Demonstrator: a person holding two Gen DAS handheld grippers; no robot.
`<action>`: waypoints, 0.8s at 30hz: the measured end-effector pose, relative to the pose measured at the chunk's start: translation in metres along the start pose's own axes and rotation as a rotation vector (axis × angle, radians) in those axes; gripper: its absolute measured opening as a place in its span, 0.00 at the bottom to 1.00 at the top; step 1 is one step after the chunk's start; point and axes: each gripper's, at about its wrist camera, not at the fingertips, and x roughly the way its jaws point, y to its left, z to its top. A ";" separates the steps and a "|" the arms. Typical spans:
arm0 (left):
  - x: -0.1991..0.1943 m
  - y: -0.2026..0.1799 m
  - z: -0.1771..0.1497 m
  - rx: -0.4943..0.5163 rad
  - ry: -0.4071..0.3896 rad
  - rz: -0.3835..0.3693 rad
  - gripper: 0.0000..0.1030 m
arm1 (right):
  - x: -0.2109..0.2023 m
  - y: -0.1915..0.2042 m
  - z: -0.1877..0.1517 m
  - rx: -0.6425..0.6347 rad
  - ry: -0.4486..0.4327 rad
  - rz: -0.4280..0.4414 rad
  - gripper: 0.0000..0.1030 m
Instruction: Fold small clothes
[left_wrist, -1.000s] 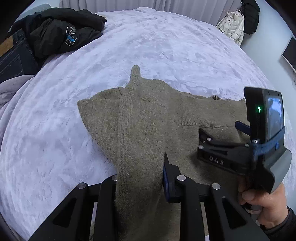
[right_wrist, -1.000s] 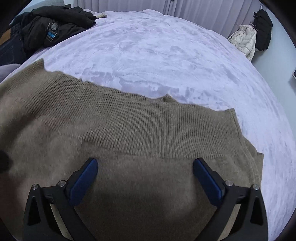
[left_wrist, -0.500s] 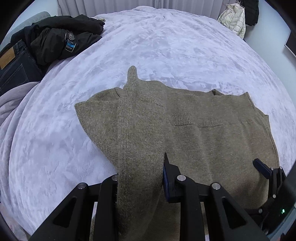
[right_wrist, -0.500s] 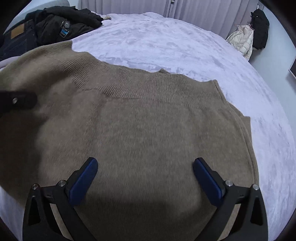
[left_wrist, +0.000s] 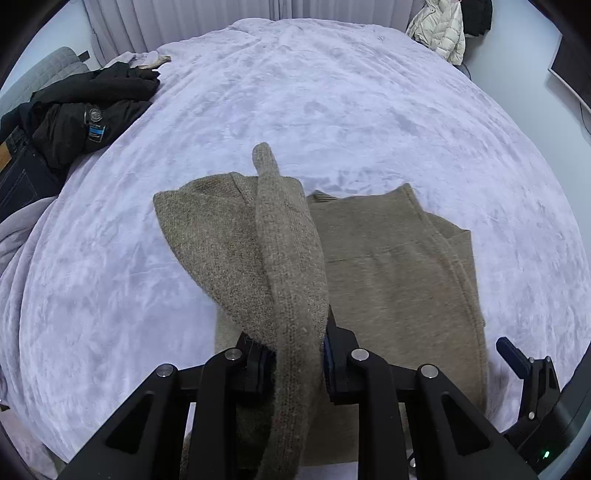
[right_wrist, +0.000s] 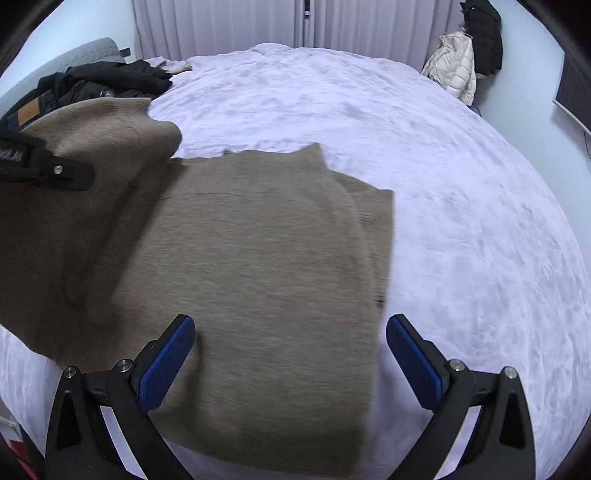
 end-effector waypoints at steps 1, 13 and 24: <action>0.003 -0.011 0.001 -0.002 0.009 0.008 0.23 | -0.001 -0.007 -0.001 0.005 -0.003 0.002 1.00; 0.057 -0.140 -0.009 0.080 0.081 0.101 0.22 | -0.016 -0.080 -0.040 0.067 -0.023 0.017 1.00; 0.020 -0.143 -0.021 0.088 0.137 -0.223 0.86 | -0.024 -0.092 -0.058 0.037 -0.020 0.083 1.00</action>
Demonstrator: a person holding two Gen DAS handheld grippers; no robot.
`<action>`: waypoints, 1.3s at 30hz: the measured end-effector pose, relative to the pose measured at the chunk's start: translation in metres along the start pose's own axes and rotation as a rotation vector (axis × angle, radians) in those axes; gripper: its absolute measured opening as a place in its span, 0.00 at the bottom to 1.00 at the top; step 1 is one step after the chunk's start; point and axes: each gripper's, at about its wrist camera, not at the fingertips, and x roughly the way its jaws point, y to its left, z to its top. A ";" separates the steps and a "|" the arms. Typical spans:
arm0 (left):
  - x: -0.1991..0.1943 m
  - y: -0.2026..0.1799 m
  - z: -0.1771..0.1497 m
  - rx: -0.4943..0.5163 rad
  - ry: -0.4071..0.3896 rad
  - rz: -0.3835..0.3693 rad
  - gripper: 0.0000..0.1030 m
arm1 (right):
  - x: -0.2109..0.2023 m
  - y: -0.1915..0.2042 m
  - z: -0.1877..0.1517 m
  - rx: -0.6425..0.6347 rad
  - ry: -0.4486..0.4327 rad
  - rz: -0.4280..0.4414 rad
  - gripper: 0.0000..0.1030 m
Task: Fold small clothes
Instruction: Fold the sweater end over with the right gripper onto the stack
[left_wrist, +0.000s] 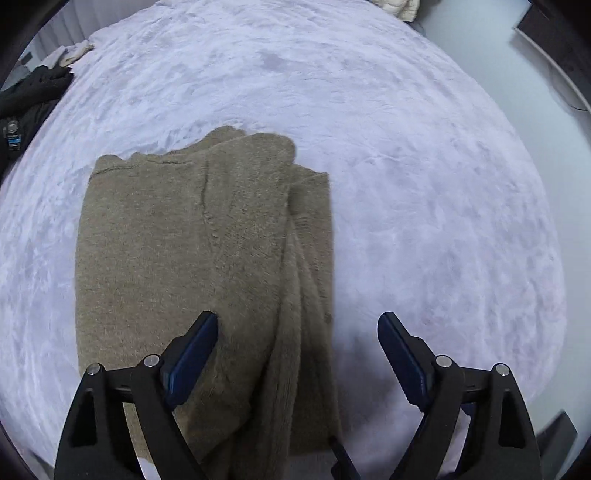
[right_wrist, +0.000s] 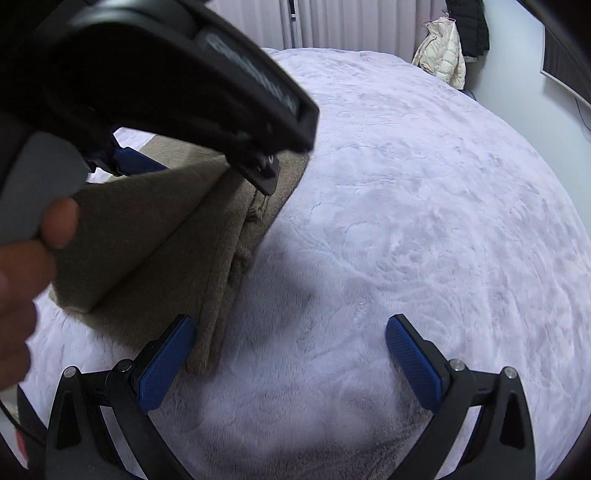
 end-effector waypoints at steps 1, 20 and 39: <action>-0.011 0.001 -0.004 0.015 0.001 -0.068 0.86 | -0.004 -0.003 -0.001 0.002 0.000 0.009 1.00; -0.012 0.145 -0.072 -0.024 -0.163 0.161 0.86 | -0.031 0.046 0.021 -0.027 -0.075 0.286 0.92; 0.013 0.131 -0.080 0.022 -0.114 0.061 0.86 | 0.029 0.027 0.013 0.147 0.158 0.403 0.19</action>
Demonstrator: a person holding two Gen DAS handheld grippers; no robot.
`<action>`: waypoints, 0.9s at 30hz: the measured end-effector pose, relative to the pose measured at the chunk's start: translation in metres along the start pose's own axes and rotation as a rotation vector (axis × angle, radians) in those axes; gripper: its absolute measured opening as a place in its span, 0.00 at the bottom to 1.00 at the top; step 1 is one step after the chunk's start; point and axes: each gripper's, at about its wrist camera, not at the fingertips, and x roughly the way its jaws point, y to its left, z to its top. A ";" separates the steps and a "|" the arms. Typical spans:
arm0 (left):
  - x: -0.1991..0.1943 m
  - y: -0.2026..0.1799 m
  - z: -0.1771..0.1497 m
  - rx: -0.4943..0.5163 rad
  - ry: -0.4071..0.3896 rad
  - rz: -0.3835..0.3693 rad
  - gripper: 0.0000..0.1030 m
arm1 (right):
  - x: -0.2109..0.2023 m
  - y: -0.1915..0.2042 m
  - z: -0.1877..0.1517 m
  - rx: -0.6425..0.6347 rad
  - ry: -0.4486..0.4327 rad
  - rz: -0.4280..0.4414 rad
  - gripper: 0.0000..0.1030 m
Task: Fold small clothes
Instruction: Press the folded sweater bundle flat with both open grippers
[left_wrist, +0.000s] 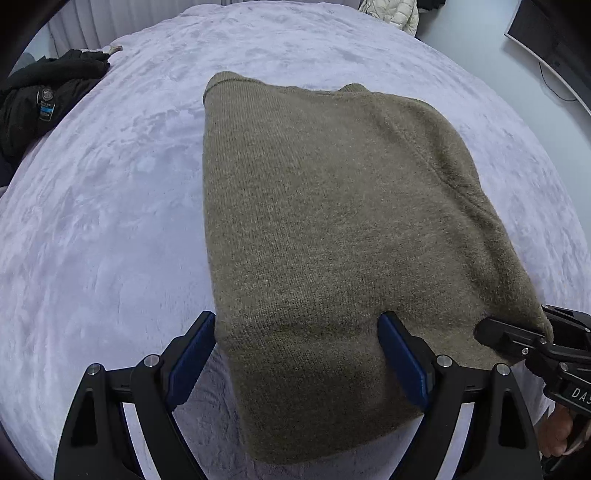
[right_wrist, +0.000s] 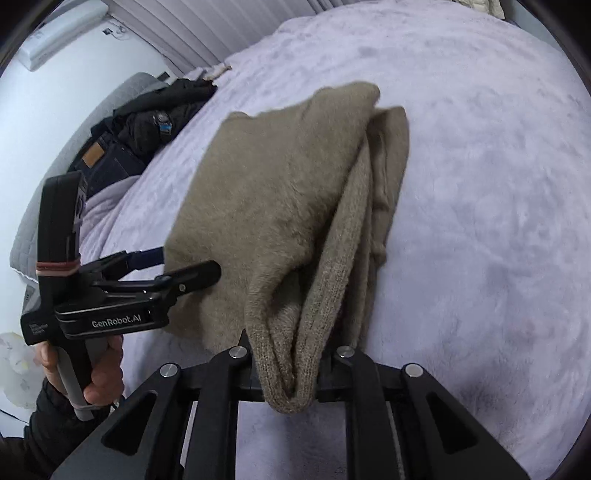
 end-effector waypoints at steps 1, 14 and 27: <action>-0.005 0.002 0.000 -0.010 -0.011 -0.007 0.86 | -0.003 0.000 -0.001 -0.005 -0.009 -0.010 0.25; -0.003 0.000 0.023 -0.077 -0.083 0.042 0.86 | -0.019 0.044 0.087 -0.276 -0.172 -0.059 0.59; -0.011 0.007 0.022 -0.039 -0.117 0.064 0.98 | 0.019 0.022 0.103 -0.346 -0.127 -0.231 0.47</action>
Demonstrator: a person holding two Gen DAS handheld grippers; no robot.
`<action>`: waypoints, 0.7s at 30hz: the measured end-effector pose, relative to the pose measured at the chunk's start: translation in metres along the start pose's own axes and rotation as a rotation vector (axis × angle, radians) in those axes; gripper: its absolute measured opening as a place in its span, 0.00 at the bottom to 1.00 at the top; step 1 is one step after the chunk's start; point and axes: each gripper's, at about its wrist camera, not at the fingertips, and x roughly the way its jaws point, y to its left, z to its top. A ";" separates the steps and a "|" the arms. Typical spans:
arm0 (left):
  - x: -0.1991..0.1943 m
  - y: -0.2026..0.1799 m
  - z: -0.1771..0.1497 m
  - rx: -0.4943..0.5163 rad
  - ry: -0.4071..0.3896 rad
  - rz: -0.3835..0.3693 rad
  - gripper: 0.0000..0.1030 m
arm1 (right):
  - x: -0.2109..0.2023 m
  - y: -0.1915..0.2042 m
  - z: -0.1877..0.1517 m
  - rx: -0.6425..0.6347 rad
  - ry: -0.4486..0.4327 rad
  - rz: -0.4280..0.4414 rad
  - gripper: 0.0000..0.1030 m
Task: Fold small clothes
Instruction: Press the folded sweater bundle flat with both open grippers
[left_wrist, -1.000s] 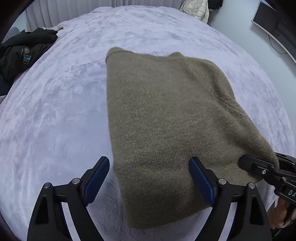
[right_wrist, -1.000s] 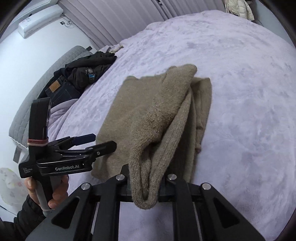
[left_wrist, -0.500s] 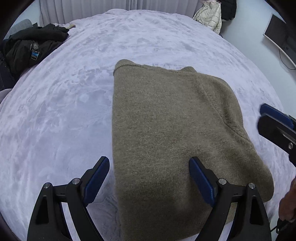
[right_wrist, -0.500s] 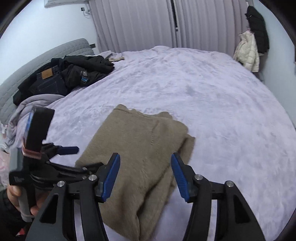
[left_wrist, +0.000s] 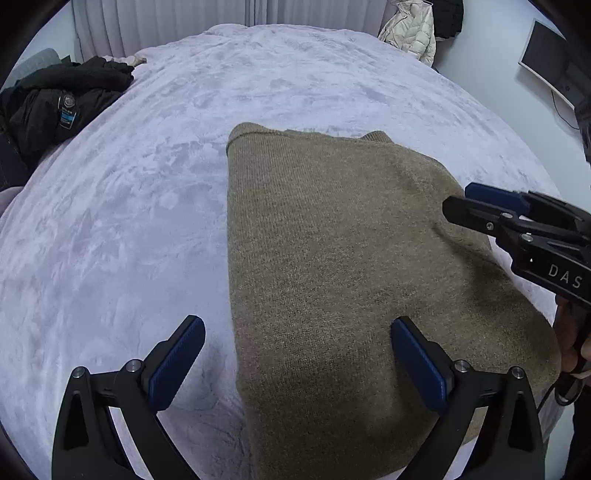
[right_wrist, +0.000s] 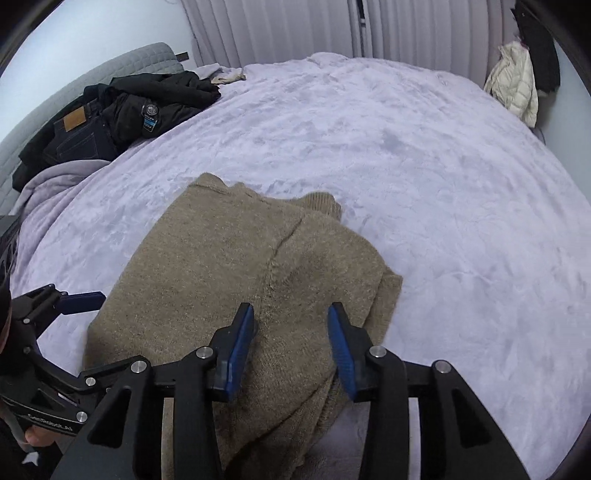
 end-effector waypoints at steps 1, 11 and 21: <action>0.000 0.001 0.003 0.005 -0.007 0.013 0.98 | -0.002 0.006 0.007 -0.030 -0.013 -0.005 0.56; 0.008 0.018 0.011 -0.031 0.019 0.029 0.98 | 0.032 0.020 0.010 -0.144 0.093 -0.057 0.69; -0.012 0.028 0.010 0.002 0.005 0.016 0.98 | -0.050 -0.014 -0.040 0.028 0.019 -0.073 0.71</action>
